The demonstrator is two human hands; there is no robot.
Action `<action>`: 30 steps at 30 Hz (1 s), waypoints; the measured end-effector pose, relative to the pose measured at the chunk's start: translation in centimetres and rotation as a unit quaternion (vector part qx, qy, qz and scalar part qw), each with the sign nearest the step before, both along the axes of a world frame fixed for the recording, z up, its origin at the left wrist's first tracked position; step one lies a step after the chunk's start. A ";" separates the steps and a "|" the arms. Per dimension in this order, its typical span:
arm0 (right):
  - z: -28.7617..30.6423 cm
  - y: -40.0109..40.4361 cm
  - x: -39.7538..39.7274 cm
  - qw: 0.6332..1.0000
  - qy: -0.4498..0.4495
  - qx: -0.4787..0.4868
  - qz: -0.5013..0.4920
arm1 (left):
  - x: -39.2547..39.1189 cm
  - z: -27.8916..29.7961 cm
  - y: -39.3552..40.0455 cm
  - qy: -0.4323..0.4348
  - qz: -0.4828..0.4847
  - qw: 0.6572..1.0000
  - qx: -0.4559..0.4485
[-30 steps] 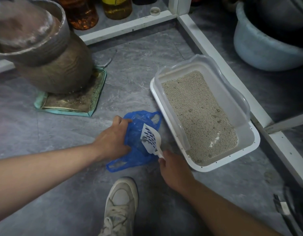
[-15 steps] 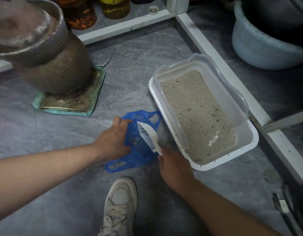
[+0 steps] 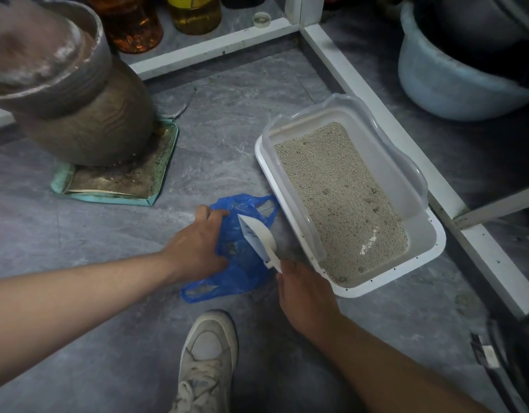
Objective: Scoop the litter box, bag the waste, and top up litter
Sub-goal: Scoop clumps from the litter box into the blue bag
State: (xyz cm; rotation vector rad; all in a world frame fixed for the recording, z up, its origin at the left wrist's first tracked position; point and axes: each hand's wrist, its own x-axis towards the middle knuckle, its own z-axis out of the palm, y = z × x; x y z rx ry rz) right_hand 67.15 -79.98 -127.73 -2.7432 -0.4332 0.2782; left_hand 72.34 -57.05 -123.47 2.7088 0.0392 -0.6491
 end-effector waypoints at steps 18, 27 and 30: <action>12.1 -5.3 5.4 0.919 0.267 0.250 -0.150 | 2.5 -0.2 -2.0 -0.022 0.025 0.999 -0.007; 11.1 -14.4 11.4 0.977 0.114 -0.047 -0.173 | 3.6 0.1 -4.7 -0.025 0.024 0.999 -0.011; 9.0 -16.2 12.6 0.965 0.124 -0.186 -0.140 | 3.7 0.0 -5.3 -0.024 0.009 1.000 -0.001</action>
